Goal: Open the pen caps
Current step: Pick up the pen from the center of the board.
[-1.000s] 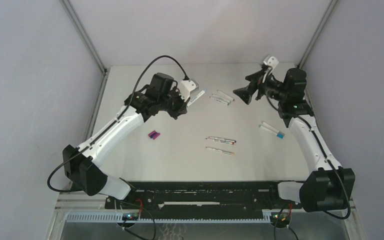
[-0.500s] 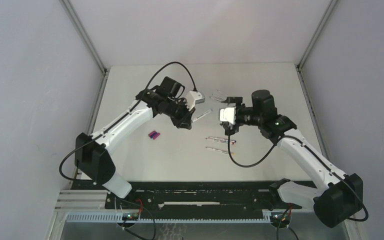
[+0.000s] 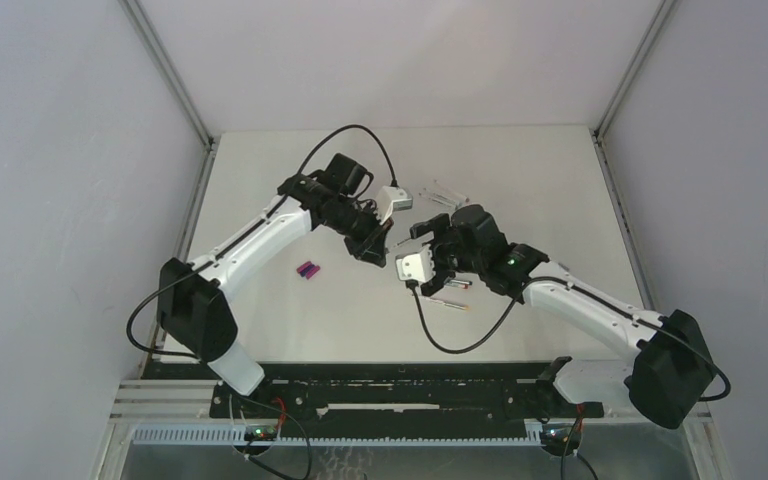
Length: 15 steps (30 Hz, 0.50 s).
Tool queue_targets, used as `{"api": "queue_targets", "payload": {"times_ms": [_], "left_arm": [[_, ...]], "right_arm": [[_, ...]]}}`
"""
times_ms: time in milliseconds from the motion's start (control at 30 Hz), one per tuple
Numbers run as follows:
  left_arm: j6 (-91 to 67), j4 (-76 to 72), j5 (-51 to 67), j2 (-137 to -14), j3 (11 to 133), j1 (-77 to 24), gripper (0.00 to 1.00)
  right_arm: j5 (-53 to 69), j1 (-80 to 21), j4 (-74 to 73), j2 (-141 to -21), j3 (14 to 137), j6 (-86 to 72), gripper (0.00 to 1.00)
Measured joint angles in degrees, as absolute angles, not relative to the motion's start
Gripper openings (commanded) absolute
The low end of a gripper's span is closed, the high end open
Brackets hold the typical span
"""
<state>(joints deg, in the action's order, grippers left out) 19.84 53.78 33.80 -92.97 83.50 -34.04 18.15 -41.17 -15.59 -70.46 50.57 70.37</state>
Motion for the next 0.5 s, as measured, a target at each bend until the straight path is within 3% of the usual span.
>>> {"api": "queue_targets", "payload": {"times_ms": [200, 400, 500], "left_arm": [[20.6, 54.9, 34.9, -93.8, 84.0, -34.2, 0.0], [21.8, 56.5, 35.7, -94.7, 85.7, -34.8, 0.0], [22.2, 57.1, 36.3, -94.8, 85.9, -35.1, 0.0]], "right_arm": [[14.8, -42.5, -12.1, -71.2, 50.3, 69.1, 0.8], [12.9, -43.0, -9.7, -72.6, 50.3, 68.4, 0.64], [12.5, -43.4, -9.5, -73.3, 50.2, 68.3, 0.51]]}}
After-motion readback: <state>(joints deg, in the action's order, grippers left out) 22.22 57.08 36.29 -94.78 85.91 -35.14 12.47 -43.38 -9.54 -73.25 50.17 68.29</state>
